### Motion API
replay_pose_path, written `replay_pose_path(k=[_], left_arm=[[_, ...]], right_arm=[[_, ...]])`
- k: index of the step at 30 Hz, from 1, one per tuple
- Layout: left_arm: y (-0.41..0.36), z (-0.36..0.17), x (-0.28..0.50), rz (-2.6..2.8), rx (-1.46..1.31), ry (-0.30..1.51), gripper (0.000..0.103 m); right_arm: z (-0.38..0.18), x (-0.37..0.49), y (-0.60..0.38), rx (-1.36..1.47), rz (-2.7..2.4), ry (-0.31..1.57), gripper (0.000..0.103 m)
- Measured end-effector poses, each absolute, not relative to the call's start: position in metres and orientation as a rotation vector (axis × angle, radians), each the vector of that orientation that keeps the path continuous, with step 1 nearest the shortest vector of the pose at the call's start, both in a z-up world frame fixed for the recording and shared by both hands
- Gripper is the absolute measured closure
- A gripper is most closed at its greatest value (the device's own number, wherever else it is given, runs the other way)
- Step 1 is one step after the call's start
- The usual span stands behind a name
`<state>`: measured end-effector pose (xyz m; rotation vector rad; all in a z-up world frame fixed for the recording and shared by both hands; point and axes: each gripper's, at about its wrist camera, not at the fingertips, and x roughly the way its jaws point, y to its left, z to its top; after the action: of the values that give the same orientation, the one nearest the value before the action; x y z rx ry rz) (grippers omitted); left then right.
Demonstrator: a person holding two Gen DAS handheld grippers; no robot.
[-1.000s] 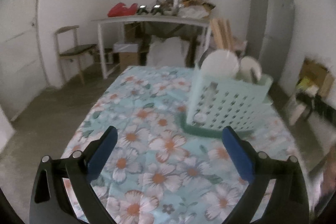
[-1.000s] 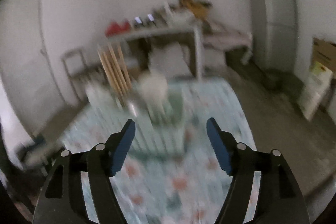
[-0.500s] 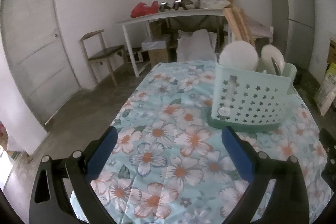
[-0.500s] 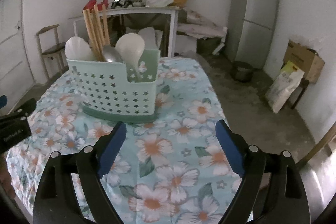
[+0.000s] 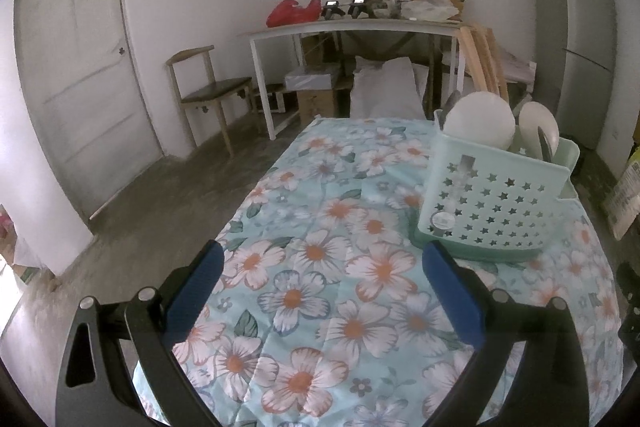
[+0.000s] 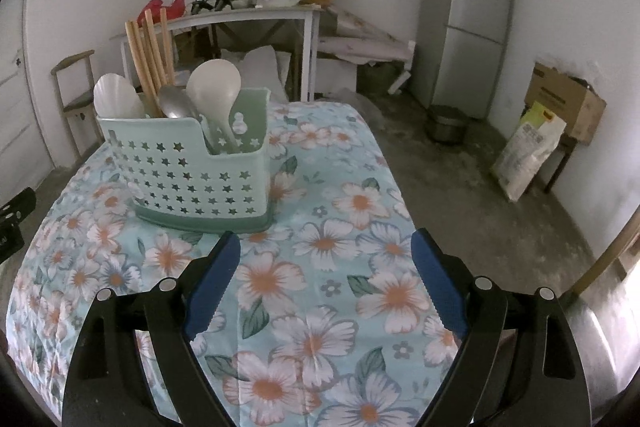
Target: Organize utensils
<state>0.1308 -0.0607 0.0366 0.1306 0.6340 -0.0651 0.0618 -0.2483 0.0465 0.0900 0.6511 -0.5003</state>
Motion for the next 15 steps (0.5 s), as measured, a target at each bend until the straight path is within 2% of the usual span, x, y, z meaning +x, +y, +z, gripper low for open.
replay_pose_path(k=[15], left_arm=[[-0.0592, 0.0355, 0.1328, -0.054, 0.118, 0.650, 0.006]], right_arm=[[0.0485, 0.0623, -0.2442, 0.080, -0.493, 0.646, 0.020]])
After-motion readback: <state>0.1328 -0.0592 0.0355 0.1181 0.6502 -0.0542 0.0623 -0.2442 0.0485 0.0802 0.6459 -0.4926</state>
